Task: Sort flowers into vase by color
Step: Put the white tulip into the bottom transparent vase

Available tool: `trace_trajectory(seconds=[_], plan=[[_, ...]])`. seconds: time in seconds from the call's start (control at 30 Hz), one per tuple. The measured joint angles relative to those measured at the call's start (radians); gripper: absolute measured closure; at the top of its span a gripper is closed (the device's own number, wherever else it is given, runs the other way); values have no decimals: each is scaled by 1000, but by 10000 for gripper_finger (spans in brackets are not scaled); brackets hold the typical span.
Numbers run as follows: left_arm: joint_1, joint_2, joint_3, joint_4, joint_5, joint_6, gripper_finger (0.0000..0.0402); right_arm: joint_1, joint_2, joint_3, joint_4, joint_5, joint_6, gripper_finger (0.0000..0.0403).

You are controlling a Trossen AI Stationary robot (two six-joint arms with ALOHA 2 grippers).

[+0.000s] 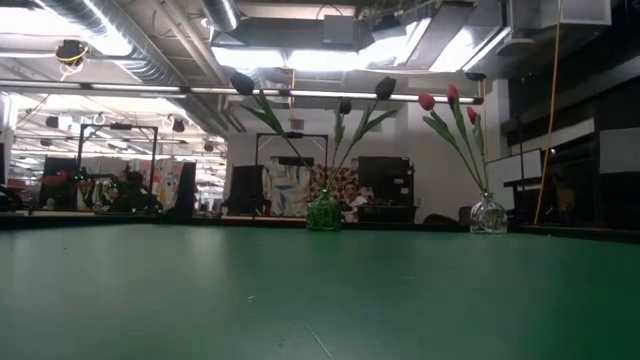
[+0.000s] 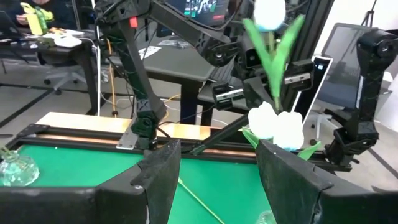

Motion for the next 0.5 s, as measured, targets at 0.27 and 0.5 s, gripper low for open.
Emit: trace_trajectory(seconds=[0.27, 0.5], plan=[[0, 0, 0, 0, -7, 0, 194, -128, 0, 0, 7, -227, -92, 403], [0, 0, 0, 0, -8, -1, 194, -146, -42, 2, 41, -282, -186, 403]])
